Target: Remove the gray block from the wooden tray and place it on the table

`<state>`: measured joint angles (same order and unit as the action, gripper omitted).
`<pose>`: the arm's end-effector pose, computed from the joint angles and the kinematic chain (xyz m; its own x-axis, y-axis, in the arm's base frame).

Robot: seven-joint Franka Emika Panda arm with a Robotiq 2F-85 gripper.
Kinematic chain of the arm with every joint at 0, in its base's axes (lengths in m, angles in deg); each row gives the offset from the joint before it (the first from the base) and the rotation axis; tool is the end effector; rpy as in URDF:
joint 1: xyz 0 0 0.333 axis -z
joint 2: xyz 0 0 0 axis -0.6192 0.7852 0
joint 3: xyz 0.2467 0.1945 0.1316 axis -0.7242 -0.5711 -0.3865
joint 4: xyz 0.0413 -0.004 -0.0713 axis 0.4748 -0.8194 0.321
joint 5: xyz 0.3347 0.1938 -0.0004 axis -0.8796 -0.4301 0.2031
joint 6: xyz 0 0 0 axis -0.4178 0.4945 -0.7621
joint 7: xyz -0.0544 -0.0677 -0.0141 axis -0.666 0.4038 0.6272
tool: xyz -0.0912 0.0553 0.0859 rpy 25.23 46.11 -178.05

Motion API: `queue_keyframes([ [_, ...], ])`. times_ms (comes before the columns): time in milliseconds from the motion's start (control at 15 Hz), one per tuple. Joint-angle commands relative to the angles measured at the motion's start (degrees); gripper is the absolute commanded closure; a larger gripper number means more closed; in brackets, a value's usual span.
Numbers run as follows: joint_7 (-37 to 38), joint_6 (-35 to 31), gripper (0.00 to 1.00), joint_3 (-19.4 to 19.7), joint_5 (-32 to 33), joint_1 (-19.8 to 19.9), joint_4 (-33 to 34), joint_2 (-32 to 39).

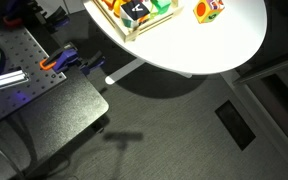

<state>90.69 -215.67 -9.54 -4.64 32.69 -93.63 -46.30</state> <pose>0.5550 -0.0384 0.2070 0.9533 -0.2211 0.2056 -0.2625 -0.9434 0.2026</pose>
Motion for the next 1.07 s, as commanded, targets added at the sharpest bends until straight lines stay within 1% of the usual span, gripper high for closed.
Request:
queue_keyframes([
  [0,0.7,-0.5,0.34,2.9,-0.7,-2.8,1.8,2.1],
  [200,1.4,-0.1,0.59,4.6,-0.6,-4.3,2.3,2.2],
  [267,1.5,0.0,0.64,5.1,-0.7,-4.5,2.3,1.7],
  [400,2.2,0.3,0.69,5.9,-0.7,-4.9,2.1,0.9],
  [667,3.1,1.2,0.72,6.8,-1.0,-4.7,1.5,-1.3],
  [867,4.5,1.7,0.97,7.9,-0.3,-4.6,1.0,-2.8],
  [1000,5.0,2.0,1.0,8.1,-0.4,-4.1,0.8,-3.6],
])
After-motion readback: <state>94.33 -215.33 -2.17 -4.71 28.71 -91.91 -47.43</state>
